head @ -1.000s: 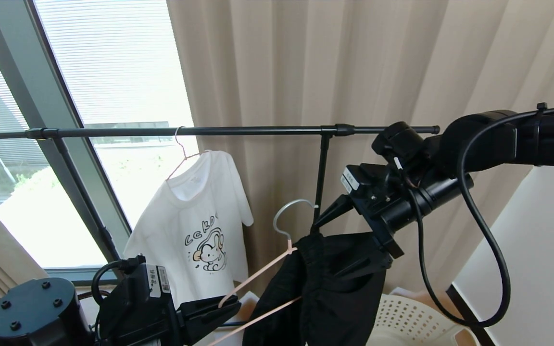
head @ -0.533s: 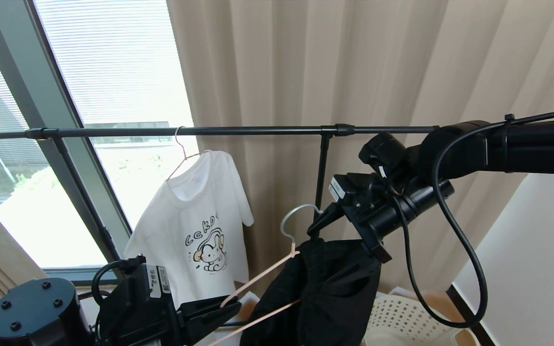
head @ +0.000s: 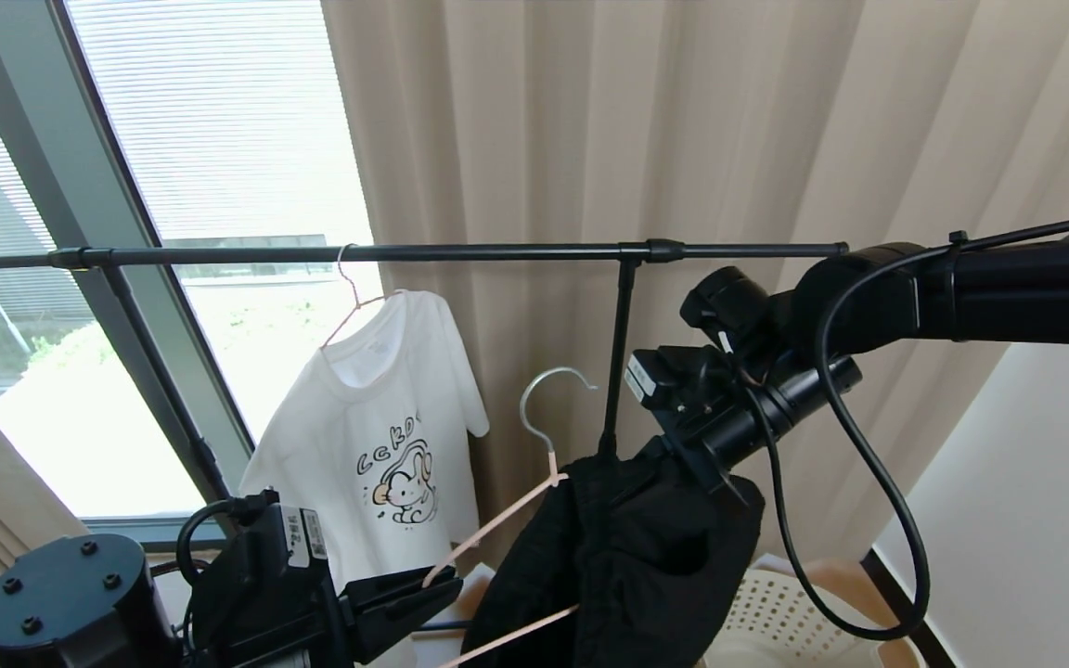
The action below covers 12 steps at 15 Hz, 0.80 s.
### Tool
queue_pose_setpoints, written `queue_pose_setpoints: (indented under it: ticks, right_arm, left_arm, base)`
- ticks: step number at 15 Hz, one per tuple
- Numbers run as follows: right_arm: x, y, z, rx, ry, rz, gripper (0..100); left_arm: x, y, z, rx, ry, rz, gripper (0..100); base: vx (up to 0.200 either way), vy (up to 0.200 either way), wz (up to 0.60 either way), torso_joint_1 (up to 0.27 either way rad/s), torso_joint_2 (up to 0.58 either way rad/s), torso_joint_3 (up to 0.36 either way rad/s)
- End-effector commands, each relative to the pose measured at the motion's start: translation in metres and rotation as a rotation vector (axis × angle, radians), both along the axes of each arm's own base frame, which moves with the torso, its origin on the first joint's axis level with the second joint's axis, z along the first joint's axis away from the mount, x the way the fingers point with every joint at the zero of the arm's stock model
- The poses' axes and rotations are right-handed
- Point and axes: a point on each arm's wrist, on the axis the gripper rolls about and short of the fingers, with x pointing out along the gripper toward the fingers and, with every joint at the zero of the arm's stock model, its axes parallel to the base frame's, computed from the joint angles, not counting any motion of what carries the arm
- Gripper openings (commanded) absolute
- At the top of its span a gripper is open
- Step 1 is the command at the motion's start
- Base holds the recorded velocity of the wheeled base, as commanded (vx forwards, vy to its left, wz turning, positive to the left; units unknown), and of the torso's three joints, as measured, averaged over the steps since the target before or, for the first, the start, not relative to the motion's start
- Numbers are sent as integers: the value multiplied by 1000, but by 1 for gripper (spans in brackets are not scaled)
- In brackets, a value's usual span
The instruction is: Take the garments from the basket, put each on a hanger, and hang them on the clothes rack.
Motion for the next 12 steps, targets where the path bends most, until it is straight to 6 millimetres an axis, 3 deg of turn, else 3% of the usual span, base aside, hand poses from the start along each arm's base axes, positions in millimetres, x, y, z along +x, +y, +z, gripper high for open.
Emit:
queue_pose_setpoints:
  ticks: [1, 4, 5, 8, 12]
  right_arm:
    - [-4, -9, 11, 32, -8, -11, 0]
    - [-11, -17, 20, 40, -26, -21, 0]
    - [-12, -17, 21, 40, -28, -20, 0]
    - [-22, -24, 29, -12, -66, -50, 0]
    - [-24, -35, 43, -104, -134, -173, 0]
  left_arm:
    - [0, 0, -1, 0, 5, -2, 0]
    - [2, 1, -2, 5, 10, 5, 0]
    - [2, 1, -3, 6, 11, 8, 100]
    - [6, 7, -3, -6, 29, 47, 100]
    - [24, 15, 0, -140, 177, 155, 100]
  base:
    - [0, 0, 0, 0, 0, 0]
    - [0, 0, 0, 0, 0, 0]
    - [0, 0, 0, 0, 0, 0]
    - [0, 0, 0, 0, 0, 0]
    - [0, 0, 0, 0, 0, 0]
